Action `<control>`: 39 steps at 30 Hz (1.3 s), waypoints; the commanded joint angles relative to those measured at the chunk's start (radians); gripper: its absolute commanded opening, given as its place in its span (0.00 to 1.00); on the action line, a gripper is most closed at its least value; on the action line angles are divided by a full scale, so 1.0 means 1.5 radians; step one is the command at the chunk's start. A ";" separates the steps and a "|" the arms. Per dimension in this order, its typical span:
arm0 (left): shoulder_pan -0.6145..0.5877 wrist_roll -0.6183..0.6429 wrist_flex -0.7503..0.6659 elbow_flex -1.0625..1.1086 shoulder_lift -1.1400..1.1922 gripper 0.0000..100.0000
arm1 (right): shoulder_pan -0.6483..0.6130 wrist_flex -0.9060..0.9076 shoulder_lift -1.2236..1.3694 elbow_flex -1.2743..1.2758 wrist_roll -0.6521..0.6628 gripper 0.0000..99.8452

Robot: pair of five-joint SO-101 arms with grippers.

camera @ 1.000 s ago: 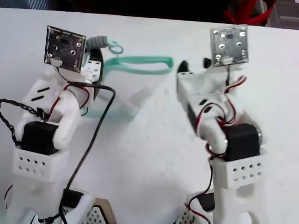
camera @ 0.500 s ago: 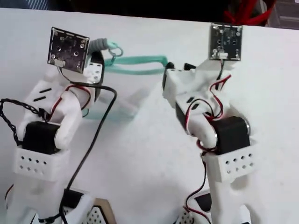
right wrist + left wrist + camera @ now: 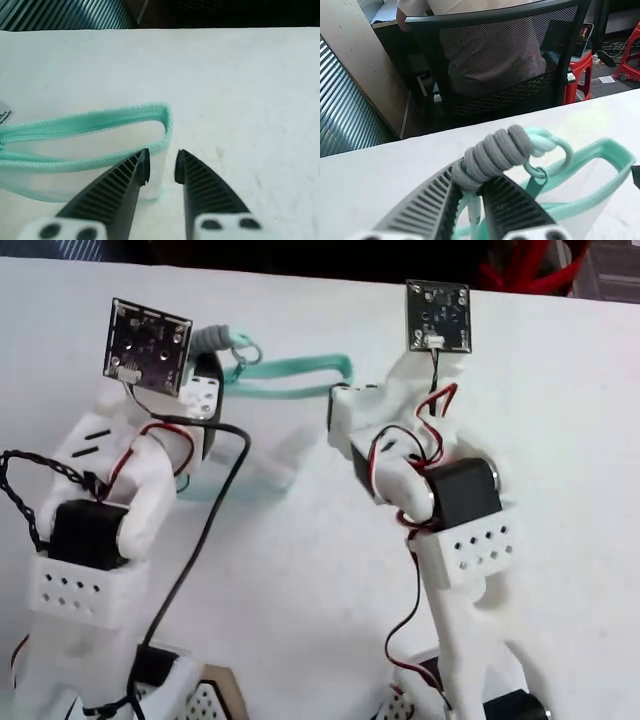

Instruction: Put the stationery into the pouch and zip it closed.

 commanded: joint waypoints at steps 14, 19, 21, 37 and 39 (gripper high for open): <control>-0.001 -0.005 -0.005 0.028 -0.008 0.02 | 0.024 -0.032 -0.048 -0.051 -0.005 0.16; -0.001 -0.005 -0.005 0.024 -0.008 0.02 | 0.019 -0.049 0.017 -0.049 -0.005 0.16; -0.001 -0.006 -0.005 0.026 -0.008 0.02 | 0.018 -0.053 0.035 -0.055 -0.005 0.16; -0.001 -0.006 -0.004 0.029 -0.008 0.02 | 0.003 -0.054 0.059 -0.062 -0.003 0.03; -0.004 -0.006 -0.004 0.029 -0.008 0.02 | 0.002 -0.050 0.051 -0.074 -0.004 0.06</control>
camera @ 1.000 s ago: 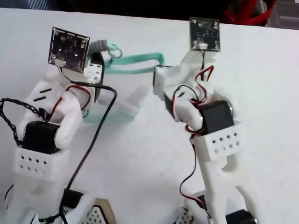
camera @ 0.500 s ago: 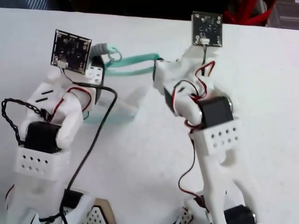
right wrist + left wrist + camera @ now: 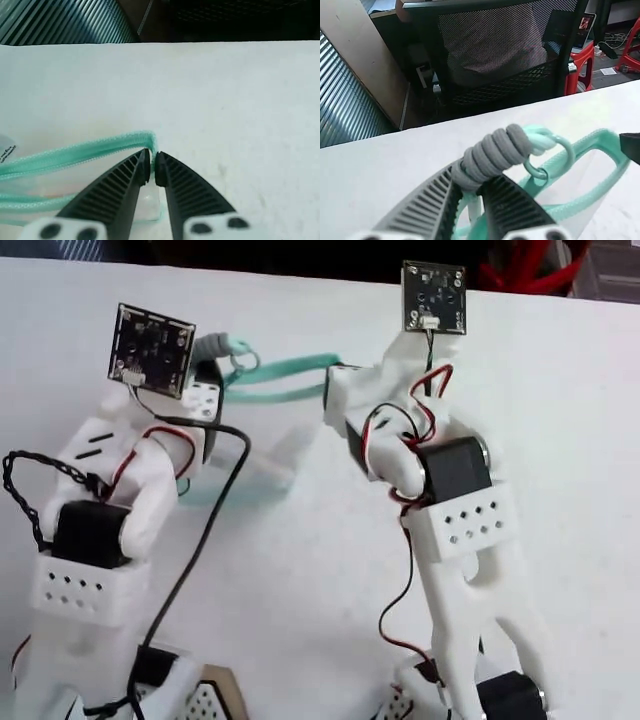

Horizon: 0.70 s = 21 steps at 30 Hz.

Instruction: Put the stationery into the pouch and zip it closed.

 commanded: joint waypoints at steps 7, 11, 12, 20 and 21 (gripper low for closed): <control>-0.031 -0.006 -0.005 -0.002 -0.007 0.02 | -0.014 -0.026 -0.022 -0.035 -0.003 0.17; -0.029 -0.006 -0.005 -0.002 -0.007 0.02 | -0.014 -0.032 0.026 -0.045 -0.003 0.13; -0.028 -0.006 -0.005 -0.002 -0.007 0.02 | -0.014 -0.031 0.037 -0.055 -0.003 0.12; -0.027 -0.005 -0.005 -0.001 -0.007 0.02 | -0.044 -0.003 0.065 -0.099 -0.002 0.12; -0.027 -0.005 -0.005 -0.001 -0.007 0.02 | -0.044 -0.006 0.071 -0.095 0.000 0.11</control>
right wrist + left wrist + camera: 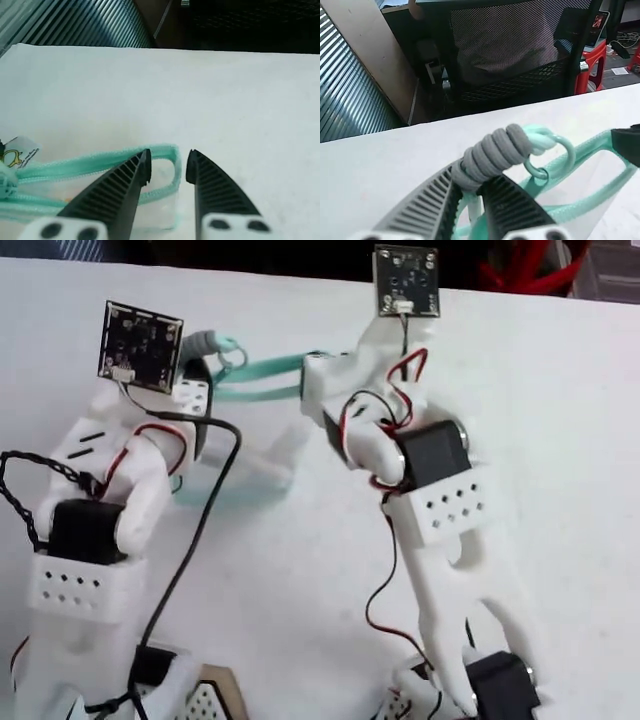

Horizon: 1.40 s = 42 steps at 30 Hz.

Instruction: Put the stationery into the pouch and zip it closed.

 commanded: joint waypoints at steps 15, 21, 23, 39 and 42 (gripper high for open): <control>0.058 -0.004 -0.094 0.036 -0.004 0.02 | -0.026 0.013 0.043 -0.013 0.005 0.02; 0.144 -0.005 -0.123 0.048 -0.003 0.02 | -0.022 0.013 0.043 -0.012 0.005 0.02; 0.165 -0.005 -0.126 0.048 -0.005 0.02 | -0.022 0.013 0.043 -0.012 0.005 0.02; 0.101 -0.054 -0.167 0.057 -0.002 0.02 | -0.021 0.041 0.043 -0.012 0.006 0.02; 0.064 -0.056 -0.147 0.076 -0.007 0.02 | -0.026 0.042 0.043 -0.013 0.020 0.02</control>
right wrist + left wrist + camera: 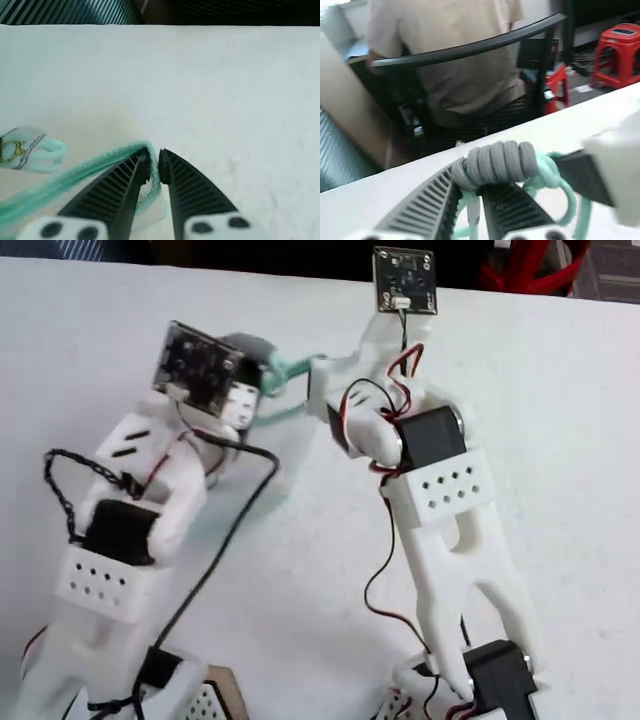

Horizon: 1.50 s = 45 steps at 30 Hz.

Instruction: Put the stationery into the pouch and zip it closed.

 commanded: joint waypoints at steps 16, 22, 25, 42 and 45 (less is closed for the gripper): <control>-0.135 -0.103 -0.072 0.147 -0.099 0.02 | -0.083 0.079 -0.108 -0.012 0.175 0.02; -0.177 -0.098 -0.105 0.154 -0.099 0.02 | -0.138 0.147 -0.196 -0.010 0.218 0.02; -0.171 -0.096 -0.128 0.153 -0.099 0.02 | -0.173 0.169 -0.170 -0.010 0.217 0.02; -0.168 -0.070 -0.108 0.160 -0.104 0.02 | -0.104 0.077 -0.163 0.133 0.636 0.28; -0.168 -0.070 -0.108 0.160 -0.104 0.02 | -0.130 0.030 -0.164 0.184 0.656 0.31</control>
